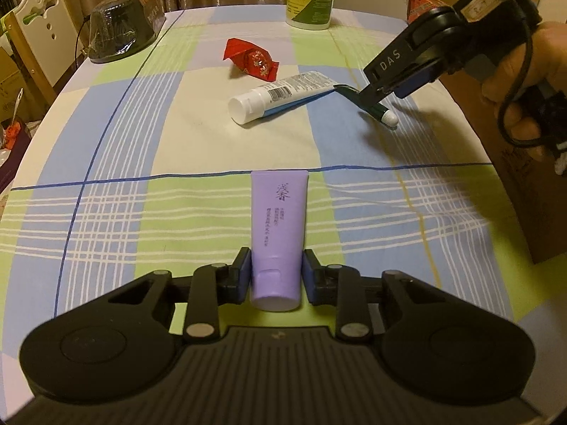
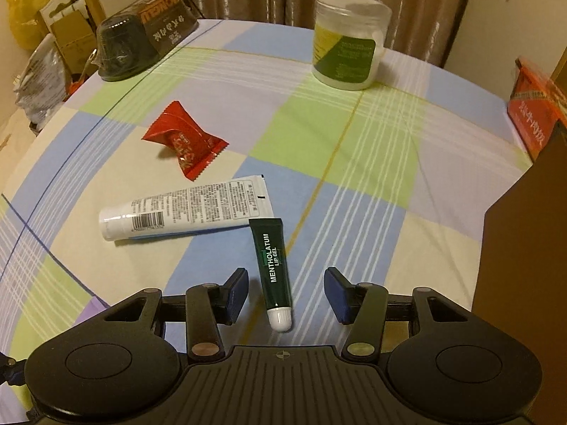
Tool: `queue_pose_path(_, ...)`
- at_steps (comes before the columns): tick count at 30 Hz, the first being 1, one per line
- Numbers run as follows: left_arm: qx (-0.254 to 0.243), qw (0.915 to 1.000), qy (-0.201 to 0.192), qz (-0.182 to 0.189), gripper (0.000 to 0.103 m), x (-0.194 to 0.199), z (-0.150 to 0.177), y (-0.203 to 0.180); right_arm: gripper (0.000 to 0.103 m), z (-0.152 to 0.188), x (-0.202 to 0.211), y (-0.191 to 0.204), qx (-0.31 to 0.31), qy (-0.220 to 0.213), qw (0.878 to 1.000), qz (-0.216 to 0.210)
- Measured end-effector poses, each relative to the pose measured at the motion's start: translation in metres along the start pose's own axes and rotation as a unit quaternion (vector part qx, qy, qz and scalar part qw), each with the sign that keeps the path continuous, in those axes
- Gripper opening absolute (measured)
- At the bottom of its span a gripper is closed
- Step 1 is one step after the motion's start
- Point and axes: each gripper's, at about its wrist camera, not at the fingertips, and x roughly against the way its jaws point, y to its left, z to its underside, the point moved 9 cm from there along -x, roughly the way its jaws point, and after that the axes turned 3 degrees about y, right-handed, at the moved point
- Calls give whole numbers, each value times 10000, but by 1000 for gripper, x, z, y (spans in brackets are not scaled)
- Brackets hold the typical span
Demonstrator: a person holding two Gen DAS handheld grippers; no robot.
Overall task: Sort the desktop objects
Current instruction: 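Grasp the purple tube with the left tool while the right tool grasps the green lip gel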
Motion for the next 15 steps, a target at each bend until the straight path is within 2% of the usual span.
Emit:
queue_pose_path(2, -4, 10000, -3, 23, 25, 0, 0, 1, 39, 1, -3, 1, 37, 26, 10000, -34)
queue_pose_path(3, -1, 10000, -4, 35, 25, 1, 1, 2, 37, 1, -5, 3, 62, 45, 10000, -55)
queue_pose_path(9, 55, 9999, 36, 95, 25, 3, 2, 6, 36, 4, -11, 7, 215, 15, 9998, 38)
queue_pose_path(11, 61, 9999, 48, 99, 25, 4, 3, 9, 16, 6, -9, 8, 234, 21, 9997, 55)
queue_pose_path(15, 21, 9999, 61, 91, 25, 6, 6, 13, 14, 13, -6, 11, 214, 26, 9997, 98)
